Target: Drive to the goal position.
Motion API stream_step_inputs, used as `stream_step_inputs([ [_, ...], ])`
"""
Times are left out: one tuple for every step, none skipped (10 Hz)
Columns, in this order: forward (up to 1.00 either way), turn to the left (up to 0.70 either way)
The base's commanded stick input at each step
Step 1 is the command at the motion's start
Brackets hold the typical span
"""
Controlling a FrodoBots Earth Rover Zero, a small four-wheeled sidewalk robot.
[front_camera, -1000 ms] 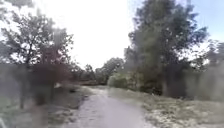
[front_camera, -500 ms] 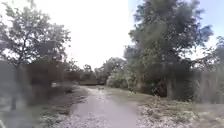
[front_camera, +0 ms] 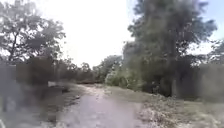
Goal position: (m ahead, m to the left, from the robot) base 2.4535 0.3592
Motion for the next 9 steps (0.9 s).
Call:
stream_step_inputs([
  [0.7,0.04],
  [0.7,0.0],
  [0.7,0.0],
  [0.7,0.0],
  [0.7,0.0],
  [0.7,0.0],
  [0.7,0.0],
  [0.7,0.0],
  [0.7,0.0],
])
